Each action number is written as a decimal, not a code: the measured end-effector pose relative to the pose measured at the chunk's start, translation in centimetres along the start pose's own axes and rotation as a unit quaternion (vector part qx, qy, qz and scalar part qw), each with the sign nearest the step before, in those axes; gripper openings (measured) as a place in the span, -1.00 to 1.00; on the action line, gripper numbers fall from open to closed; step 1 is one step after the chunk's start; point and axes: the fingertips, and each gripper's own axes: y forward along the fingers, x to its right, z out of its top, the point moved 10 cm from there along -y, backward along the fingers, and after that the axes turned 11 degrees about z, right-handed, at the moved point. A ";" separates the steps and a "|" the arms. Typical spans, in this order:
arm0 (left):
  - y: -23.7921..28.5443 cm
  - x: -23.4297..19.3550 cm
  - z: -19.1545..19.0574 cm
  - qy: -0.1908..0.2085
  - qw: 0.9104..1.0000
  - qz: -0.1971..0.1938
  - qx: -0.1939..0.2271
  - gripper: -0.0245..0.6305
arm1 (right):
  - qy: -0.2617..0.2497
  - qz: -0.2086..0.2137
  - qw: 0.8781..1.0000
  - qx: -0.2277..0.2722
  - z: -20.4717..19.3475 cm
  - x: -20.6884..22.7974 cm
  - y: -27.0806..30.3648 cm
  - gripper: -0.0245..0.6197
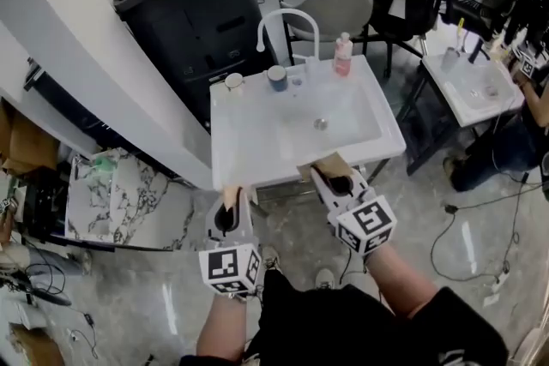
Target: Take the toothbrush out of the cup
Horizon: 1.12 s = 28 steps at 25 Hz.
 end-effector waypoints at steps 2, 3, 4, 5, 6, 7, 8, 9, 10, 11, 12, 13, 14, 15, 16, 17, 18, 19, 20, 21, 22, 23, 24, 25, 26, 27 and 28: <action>-1.5 -0.1 0.4 0.001 1.000 0.006 0.004 -0.82 | 0.002 0.008 1.000 0.003 0.1 -1.1 -0.5 -0.85; -2.1 -0.3 0.5 0.001 1.000 0.007 0.008 -0.82 | 0.002 0.011 1.000 0.005 0.1 -1.6 -0.6 -0.85; -2.7 -0.5 0.6 -0.001 1.000 0.009 0.011 -0.82 | 0.001 0.013 1.000 0.006 0.1 -2.2 -0.6 -0.85; -3.2 -0.8 0.6 -0.003 1.000 0.010 0.012 -0.82 | 0.000 0.015 1.000 0.007 0.2 -2.7 -0.5 -0.85; -3.7 -1.1 0.5 -0.006 1.000 0.011 0.012 -0.82 | -0.001 0.017 1.000 0.008 0.2 -3.3 -0.4 -0.85; -4.1 -1.5 0.3 -0.008 1.000 0.011 0.011 -0.82 | -0.002 0.018 1.000 0.008 0.2 -3.8 -0.3 -0.85; -4.4 -1.8 0.2 -0.010 1.000 0.011 0.010 -0.82 | -0.001 0.017 1.000 0.007 0.1 -4.2 -0.2 -0.85; -4.6 -2.1 0.1 -0.011 1.000 0.010 0.009 -0.82 | 0.000 0.015 1.000 0.005 0.0 -4.6 -0.1 -0.85; -4.8 -2.5 -0.1 -0.012 1.000 0.008 0.008 -0.82 | 0.000 0.012 1.000 0.003 -0.1 -5.0 0.0 -0.85; -4.9 -2.9 -0.1 -0.012 1.000 0.006 0.007 -0.82 | -0.001 0.009 1.000 0.002 -0.1 -5.4 0.2 -0.85; -5.0 -3.3 -0.2 -0.012 1.000 0.002 0.006 -0.82 | -0.002 0.005 1.000 0.001 0.0 -5.9 0.4 -0.85; -5.0 -3.8 -0.3 -0.011 1.000 -0.003 0.004 -0.82 | -0.004 0.001 1.000 0.001 0.0 -6.4 0.7 -0.85; -5.1 -4.3 -0.5 -0.011 1.000 -0.008 0.002 -0.82 | -0.005 -0.003 1.000 0.001 -0.1 -7.0 0.9 -0.85; -5.3 -4.8 -0.6 -0.011 1.000 -0.013 0.001 -0.82 | -0.005 -0.008 1.000 0.001 -0.2 -7.5 1.0 -0.85; -5.4 -5.2 -0.8 -0.012 1.000 -0.018 0.000 -0.82 | -0.006 -0.013 1.000 0.002 -0.3 -8.0 1.1 -0.85; -5.6 -5.6 -0.9 -0.013 1.000 -0.024 -0.001 -0.82 | -0.007 -0.018 1.000 0.002 -0.4 -8.5 1.1 -0.85; -5.7 -5.9 -0.9 -0.014 0.999 -0.030 0.000 -0.82 | -0.008 -0.024 1.000 0.002 -0.4 -8.9 1.1 -0.85; -5.7 -6.2 -0.9 -0.015 0.999 -0.036 0.001 -0.82 | -0.010 -0.031 0.999 0.003 -0.3 -9.3 1.1 -0.85; -5.7 -6.5 -0.9 -0.016 0.999 -0.042 0.003 -0.82 | -0.013 -0.037 0.999 0.004 -0.2 -9.7 1.1 -0.85; -5.7 -6.8 -0.8 -0.017 0.999 -0.048 0.004 -0.82 | -0.016 -0.043 0.999 0.006 0.0 -10.1 1.1 -0.85; -5.8 -7.1 -0.8 -0.017 0.998 -0.054 0.006 -0.82 | -0.018 -0.049 0.999 0.006 0.1 -10.5 1.1 -0.85; -5.8 -7.4 -0.8 -0.018 0.998 -0.059 0.007 -0.82 | -0.019 -0.053 0.998 0.005 0.1 -10.9 1.1 -0.85; -6.0 -7.7 -0.9 -0.021 0.998 -0.064 0.008 -0.82 | -0.020 -0.058 0.998 0.003 0.1 -11.3 1.1 -0.85; -6.1 -7.9 -0.9 -0.024 0.997 -0.069 0.008 -0.82 | -0.020 -0.062 0.998 0.002 0.1 -11.7 1.1 -0.85; -6.3 -8.2 -0.8 -0.026 0.997 -0.073 0.009 -0.82 | -0.021 -0.066 0.998 0.001 0.2 -12.1 1.1 -0.85; -6.4 -8.5 -0.8 -0.027 0.997 -0.076 0.010 -0.82 | -0.023 -0.069 0.997 0.000 0.2 -12.6 1.1 -0.85; -6.6 -8.8 -0.8 -0.029 0.996 -0.078 0.011 -0.82 | -0.025 -0.072 0.997 -0.001 0.2 -12.9 1.1 -0.85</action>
